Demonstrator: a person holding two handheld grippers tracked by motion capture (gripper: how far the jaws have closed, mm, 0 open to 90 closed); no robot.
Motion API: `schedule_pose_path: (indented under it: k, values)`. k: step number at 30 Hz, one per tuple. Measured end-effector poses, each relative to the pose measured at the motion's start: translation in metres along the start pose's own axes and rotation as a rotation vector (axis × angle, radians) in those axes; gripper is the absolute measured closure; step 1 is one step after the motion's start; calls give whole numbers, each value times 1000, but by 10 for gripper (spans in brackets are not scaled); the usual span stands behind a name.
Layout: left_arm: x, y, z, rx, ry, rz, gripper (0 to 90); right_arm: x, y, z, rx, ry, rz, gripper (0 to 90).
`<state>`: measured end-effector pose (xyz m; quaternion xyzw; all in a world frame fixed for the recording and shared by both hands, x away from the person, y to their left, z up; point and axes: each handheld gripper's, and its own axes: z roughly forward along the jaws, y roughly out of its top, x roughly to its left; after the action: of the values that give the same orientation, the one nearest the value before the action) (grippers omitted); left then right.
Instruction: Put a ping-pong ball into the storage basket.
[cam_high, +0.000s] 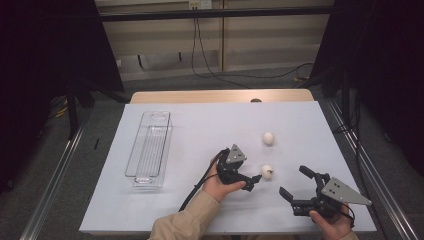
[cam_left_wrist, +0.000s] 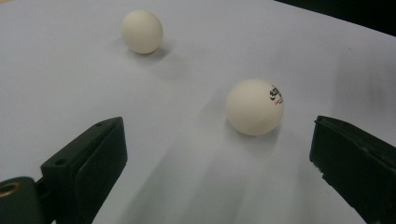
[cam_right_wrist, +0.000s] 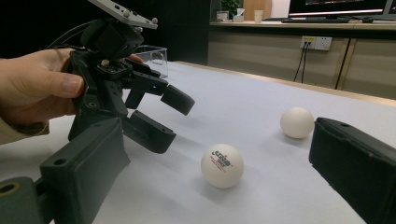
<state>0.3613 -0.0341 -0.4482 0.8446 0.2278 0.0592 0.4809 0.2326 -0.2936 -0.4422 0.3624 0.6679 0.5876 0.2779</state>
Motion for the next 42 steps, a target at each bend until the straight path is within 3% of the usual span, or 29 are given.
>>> schedule_pose_path:
  k: [42]
  values:
    - [-6,7,16,33,-30,30,58,0,0,0,1,0,0,31]
